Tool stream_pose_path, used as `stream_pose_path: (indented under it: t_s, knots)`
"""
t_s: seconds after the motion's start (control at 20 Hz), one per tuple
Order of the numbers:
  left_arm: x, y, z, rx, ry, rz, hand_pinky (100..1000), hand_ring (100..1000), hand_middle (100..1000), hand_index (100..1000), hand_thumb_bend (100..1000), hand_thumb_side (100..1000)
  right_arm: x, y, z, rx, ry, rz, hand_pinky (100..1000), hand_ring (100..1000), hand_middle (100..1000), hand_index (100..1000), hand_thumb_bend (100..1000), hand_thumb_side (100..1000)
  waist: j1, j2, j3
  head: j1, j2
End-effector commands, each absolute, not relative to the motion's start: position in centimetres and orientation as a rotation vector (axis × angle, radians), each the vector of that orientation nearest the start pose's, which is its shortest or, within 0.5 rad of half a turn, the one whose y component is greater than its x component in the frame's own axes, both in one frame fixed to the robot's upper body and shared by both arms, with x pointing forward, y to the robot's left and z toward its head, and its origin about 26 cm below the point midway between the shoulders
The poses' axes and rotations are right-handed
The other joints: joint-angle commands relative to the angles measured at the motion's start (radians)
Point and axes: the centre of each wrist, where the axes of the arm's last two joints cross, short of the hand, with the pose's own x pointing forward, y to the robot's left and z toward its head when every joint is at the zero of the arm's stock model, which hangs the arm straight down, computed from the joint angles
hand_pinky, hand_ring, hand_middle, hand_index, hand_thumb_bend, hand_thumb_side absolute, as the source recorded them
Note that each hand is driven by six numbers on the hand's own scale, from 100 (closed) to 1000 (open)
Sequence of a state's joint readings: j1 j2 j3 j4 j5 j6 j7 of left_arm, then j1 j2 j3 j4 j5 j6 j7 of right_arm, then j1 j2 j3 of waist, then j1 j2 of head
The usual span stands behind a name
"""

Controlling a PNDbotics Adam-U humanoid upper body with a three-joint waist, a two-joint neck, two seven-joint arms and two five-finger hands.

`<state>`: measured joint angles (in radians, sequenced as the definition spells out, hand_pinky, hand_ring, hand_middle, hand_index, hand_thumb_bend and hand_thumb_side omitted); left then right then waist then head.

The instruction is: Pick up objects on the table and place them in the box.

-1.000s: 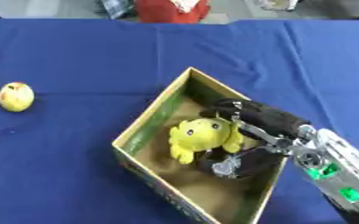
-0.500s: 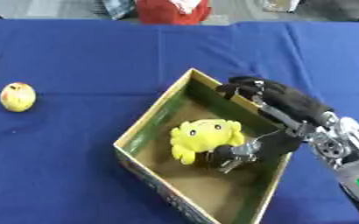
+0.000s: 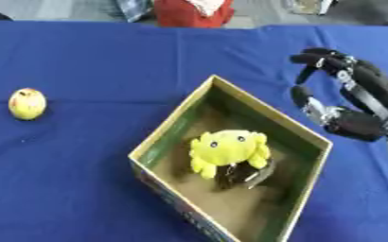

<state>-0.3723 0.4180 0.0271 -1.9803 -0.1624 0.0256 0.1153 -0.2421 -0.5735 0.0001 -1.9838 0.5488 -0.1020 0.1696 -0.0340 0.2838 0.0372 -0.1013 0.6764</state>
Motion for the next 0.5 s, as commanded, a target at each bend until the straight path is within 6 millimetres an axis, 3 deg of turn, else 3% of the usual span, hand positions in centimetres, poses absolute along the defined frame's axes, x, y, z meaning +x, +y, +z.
stream_pose_path:
  t_s: [0.05,0.5]
  knots:
    - [30.2,28.5,24.8,0.642,-2.396,-0.480,618,657,722,839,100,1000,28.7,-31.9,21.6,-0.908,-2.100,1.014,895,941,581,901,100,1000,0.002,-0.023,-0.005,0.011,0.002]
    - [29.9,29.7,26.0,0.845,-2.372,-0.723,644,685,741,859,100,948,27.5,-34.6,20.3,-0.899,-2.175,0.745,886,922,553,864,100,1000,0.006,-0.052,-0.027,0.026,0.014]
